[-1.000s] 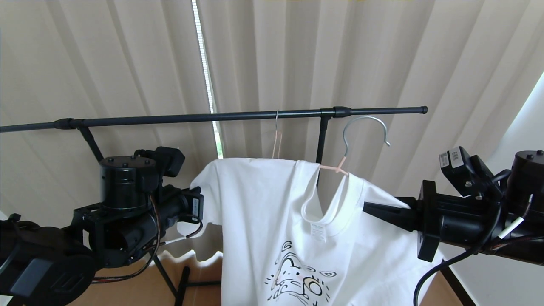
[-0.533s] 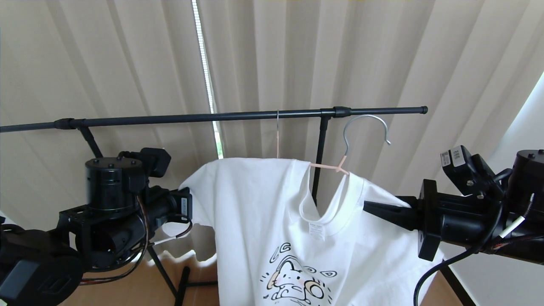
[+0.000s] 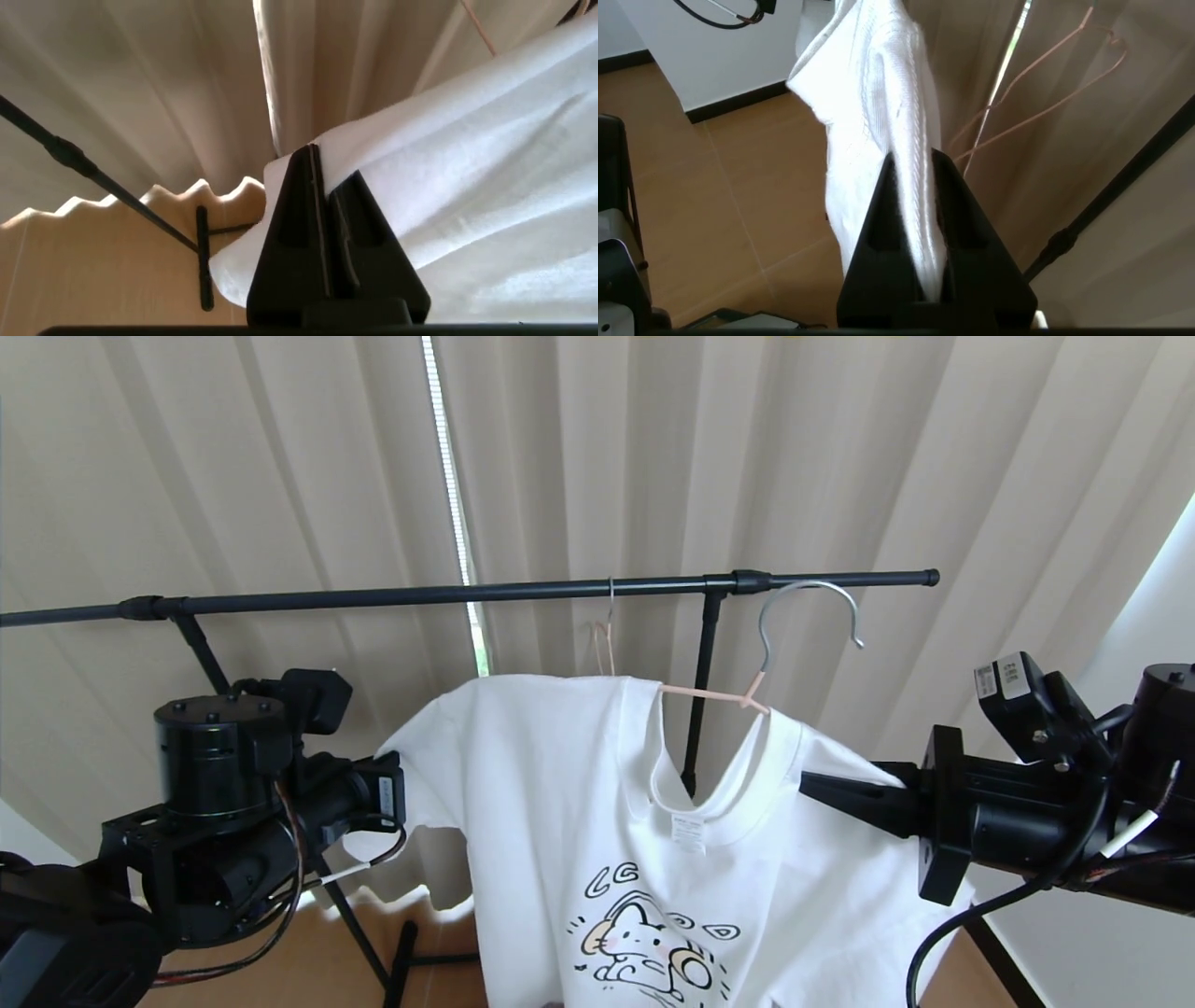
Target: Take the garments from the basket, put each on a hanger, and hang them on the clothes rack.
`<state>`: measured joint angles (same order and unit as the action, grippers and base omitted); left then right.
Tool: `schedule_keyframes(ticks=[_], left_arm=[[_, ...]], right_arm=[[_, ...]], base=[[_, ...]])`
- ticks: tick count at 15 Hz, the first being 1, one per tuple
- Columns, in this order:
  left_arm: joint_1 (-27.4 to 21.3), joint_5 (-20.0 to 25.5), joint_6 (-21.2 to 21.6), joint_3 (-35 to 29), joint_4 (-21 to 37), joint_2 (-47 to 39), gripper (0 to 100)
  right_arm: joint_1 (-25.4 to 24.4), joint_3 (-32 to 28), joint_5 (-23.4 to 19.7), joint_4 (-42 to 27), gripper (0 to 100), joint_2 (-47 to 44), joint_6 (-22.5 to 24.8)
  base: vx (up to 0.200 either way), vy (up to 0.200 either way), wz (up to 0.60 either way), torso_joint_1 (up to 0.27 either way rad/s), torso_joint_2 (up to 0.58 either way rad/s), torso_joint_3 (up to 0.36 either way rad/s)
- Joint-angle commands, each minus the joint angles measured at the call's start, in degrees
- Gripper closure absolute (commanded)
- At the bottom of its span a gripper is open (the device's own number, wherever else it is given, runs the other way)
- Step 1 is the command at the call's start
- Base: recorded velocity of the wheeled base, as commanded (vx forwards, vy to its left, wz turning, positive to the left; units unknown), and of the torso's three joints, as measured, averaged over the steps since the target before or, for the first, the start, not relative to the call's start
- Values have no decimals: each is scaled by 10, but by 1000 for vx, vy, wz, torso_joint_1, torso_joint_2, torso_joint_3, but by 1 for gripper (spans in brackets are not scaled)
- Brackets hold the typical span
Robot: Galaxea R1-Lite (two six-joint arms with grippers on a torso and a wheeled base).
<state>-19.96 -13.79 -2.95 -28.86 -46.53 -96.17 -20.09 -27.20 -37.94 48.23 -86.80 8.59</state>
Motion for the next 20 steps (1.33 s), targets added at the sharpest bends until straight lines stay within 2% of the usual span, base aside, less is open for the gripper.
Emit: schedule_keyframes(ticks=[1, 6, 10, 20], left_arm=[[10, 0, 0, 6, -3, -4, 100], [11, 2, -3, 18, -6, -2, 100], [11, 5, -9, 28, -40, -4, 100], [19, 5, -10, 49, -42, -4, 100]], right_arm=[[0, 4, 0, 5, 100, -3, 0], [0, 4, 0, 6, 100, -5, 0], [1, 3, 0, 7, 100, -6, 0], [1, 3, 0, 7, 100, -5, 0]], base=[[0, 0, 0, 0, 0, 0], [0, 0, 0, 0, 0, 0], [0, 0, 0, 0, 0, 0], [0, 0, 0, 0, 0, 0]])
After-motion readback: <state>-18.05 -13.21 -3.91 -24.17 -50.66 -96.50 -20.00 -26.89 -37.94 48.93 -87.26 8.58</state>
